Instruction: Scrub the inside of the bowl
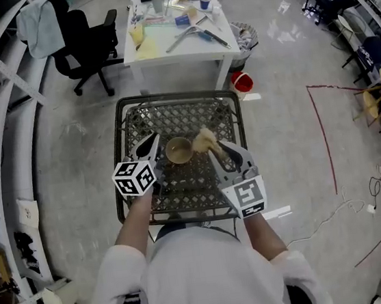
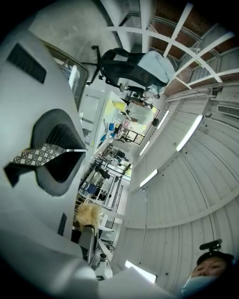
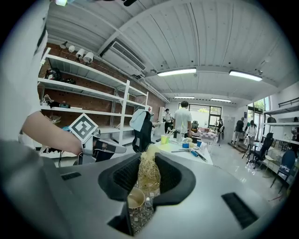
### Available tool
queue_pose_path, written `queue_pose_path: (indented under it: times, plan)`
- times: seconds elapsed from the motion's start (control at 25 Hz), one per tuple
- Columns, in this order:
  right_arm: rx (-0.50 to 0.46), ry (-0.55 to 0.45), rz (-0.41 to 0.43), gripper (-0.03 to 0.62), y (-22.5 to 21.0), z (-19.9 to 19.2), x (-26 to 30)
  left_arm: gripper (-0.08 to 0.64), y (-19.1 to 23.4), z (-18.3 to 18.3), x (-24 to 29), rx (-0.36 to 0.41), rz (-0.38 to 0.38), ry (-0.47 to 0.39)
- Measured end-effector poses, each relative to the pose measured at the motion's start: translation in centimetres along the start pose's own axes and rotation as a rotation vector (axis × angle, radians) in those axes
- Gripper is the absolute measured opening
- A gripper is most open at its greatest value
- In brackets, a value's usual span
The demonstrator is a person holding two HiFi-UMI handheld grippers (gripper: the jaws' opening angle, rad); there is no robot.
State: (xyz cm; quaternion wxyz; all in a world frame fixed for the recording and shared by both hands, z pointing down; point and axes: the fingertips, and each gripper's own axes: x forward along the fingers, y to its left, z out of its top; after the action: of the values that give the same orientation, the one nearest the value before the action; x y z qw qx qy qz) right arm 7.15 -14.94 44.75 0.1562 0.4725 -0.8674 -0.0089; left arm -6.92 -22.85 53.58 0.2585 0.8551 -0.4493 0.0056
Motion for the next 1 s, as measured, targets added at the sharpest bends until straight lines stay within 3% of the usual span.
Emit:
queue_pose_path:
  times: [0.56, 1.0]
  plan:
    - [-0.024, -0.051, 0.044, 0.1, 0.6, 1.3, -0.5, 0.041, -5.7, 4.4, -4.5, 0.09, -0.074, -0.137]
    - [-0.033, -0.066, 0.062, 0.1, 0.7, 1.9, -0.5, 0.041, -8.3, 5.6, -7.0, 0.179, -0.089, -0.131]
